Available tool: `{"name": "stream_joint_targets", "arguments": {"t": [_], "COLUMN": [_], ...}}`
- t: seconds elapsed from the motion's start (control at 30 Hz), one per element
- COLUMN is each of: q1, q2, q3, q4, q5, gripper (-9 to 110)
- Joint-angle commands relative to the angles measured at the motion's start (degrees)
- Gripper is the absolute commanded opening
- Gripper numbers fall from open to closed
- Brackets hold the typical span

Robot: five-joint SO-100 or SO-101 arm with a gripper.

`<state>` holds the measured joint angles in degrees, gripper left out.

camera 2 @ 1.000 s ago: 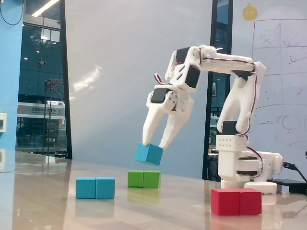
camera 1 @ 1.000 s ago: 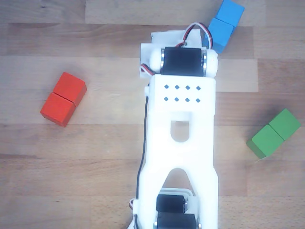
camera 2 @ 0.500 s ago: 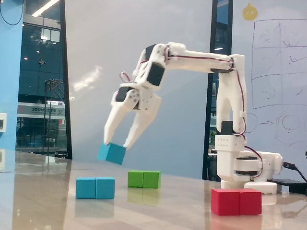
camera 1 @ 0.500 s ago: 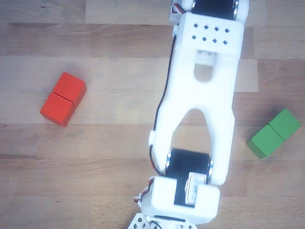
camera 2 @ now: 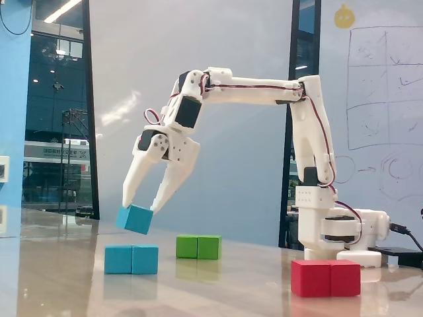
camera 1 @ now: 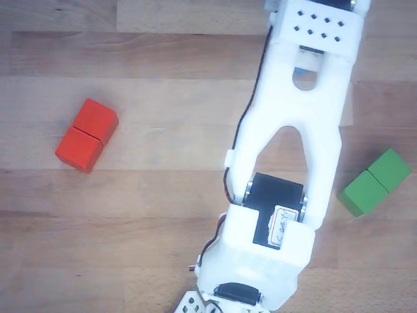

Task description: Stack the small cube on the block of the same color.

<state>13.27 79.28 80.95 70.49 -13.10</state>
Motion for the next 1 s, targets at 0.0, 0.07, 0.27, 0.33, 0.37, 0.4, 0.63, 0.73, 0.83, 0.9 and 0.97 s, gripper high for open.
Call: {"name": "stream_joint_targets", "arguments": {"t": [0.0, 0.07, 0.27, 0.33, 0.37, 0.4, 0.63, 0.73, 0.83, 0.9, 0.97], "q1": [0.4, -0.4, -2.2, -2.1, -1.9, -1.9, -2.2, -2.1, -1.9, -1.9, -1.9], "q2": [1.8, 1.7, 1.4, 1.2, 1.1, 1.1, 1.0, -0.1, -1.3, -1.7, -1.8], "q3": [-6.1, -5.5, -4.0, -3.5, -3.3, -3.3, -3.3, -3.3, -3.3, -3.3, -3.3], "q4": [0.2, 0.2, 2.2, 2.2, 2.2, 2.2, 2.6, 2.6, 2.6, 2.5, 2.1], "q5": [0.1, 0.2, 0.4, 0.4, 0.4, 0.4, 0.4, 0.4, 0.4, 0.4, 0.4], "gripper": [14, 14, 14, 14, 14, 14, 14, 14, 14, 14, 14]}}
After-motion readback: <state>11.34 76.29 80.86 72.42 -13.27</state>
